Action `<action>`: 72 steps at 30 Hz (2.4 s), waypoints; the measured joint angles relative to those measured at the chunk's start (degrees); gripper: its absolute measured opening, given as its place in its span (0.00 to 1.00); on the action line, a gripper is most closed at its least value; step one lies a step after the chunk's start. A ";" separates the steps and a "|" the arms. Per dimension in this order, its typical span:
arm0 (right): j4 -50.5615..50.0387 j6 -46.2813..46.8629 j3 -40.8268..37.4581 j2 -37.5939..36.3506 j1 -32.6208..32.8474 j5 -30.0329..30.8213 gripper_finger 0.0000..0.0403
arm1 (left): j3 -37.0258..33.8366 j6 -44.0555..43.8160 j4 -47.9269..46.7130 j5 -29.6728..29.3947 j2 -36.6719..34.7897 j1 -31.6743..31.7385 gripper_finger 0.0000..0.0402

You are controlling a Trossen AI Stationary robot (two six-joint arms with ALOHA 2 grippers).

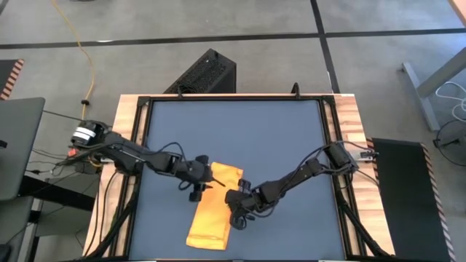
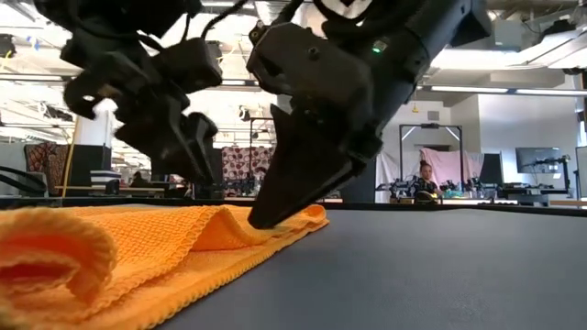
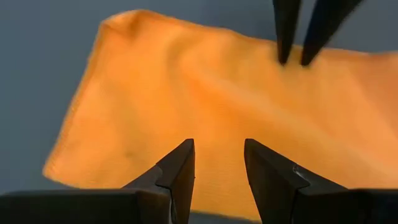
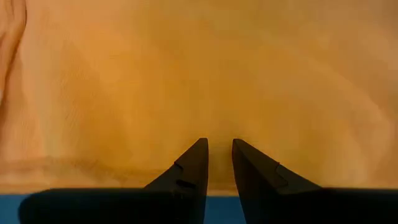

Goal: Roll towel
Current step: Adjust the yellow towel on the table, then roll the yellow towel

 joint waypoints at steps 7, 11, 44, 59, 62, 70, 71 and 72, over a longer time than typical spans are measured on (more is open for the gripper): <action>-1.15 -3.01 -0.26 0.00 -2.85 -0.05 0.25 | 0.15 -0.25 -3.55 -0.02 2.58 2.43 0.32; -3.22 -5.09 -0.19 0.00 -4.31 -0.58 0.25 | 0.21 -3.44 -5.48 -0.22 5.74 3.47 0.32; -15.83 -23.27 1.73 -16.43 -5.45 -14.28 0.25 | -1.25 -8.57 -16.84 -2.54 -22.14 2.50 0.32; -8.07 -27.46 1.70 -4.90 13.31 1.31 0.26 | -5.60 -3.24 13.59 -9.49 -9.93 -25.53 0.32; -8.30 -30.85 1.64 -4.12 13.21 1.38 0.26 | -3.84 -2.27 14.10 -10.83 -4.37 -27.61 0.32; -11.56 -36.67 1.68 -4.20 12.14 1.53 0.26 | 3.52 -0.01 13.73 -8.77 6.65 -29.52 0.39; -11.88 -37.44 1.68 -4.20 12.12 1.53 0.26 | 4.77 1.22 13.29 -8.07 7.85 -29.62 0.40; -12.23 -38.18 1.68 -4.10 12.06 1.53 0.26 | 6.01 2.34 11.98 -7.74 8.88 -29.63 0.42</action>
